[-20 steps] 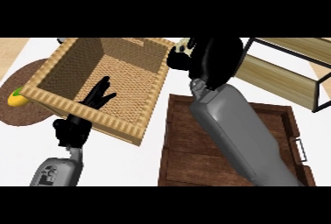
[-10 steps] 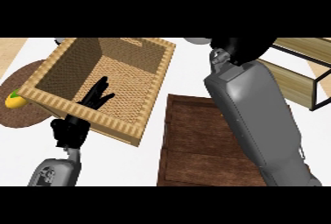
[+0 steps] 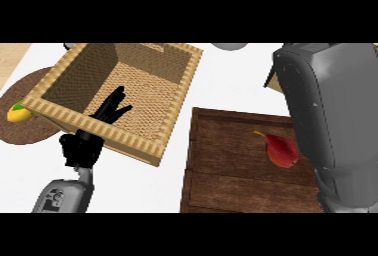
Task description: Pick the cupcake from the tray and place it in the tiered shelf
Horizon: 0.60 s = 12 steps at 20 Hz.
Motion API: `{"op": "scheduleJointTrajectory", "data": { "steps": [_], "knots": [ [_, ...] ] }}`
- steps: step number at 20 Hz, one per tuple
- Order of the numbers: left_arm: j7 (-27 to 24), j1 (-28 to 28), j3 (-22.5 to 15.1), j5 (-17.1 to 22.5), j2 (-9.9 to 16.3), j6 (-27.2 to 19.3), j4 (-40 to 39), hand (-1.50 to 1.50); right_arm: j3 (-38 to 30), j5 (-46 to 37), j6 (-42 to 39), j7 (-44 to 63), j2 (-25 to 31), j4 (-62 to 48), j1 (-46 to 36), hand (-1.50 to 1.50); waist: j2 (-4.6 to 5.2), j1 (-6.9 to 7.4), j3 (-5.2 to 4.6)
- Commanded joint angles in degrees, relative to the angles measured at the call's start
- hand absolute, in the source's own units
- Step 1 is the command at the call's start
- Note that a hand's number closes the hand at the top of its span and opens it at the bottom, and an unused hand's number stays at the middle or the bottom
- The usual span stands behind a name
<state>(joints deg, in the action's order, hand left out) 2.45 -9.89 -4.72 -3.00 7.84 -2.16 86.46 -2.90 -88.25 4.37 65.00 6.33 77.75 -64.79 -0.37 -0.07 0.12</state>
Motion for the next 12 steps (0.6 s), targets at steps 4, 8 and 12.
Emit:
{"op": "scheduleJointTrajectory", "data": {
  "steps": [4,8,12],
  "knots": [
    [0.9,-1.7,-0.7,-2.6,-0.4,-0.8,-2.3,0.00,-6.1,-1.6,-1.0,1.5,4.3,-5.7,-4.1,1.50,0.46,0.39,-0.14],
    [1.1,-0.6,0.0,-1.6,-0.1,0.2,-2.2,0.00,-7.3,-1.8,-2.4,-1.4,6.6,-5.6,-4.4,1.50,0.39,0.43,-0.14],
    [-0.1,1.3,-2.7,-4.3,-2.5,-2.0,-0.4,0.00,-6.6,-3.1,-1.0,-5.4,8.9,-8.7,-2.4,1.50,0.38,0.55,-0.12]
  ]
}}
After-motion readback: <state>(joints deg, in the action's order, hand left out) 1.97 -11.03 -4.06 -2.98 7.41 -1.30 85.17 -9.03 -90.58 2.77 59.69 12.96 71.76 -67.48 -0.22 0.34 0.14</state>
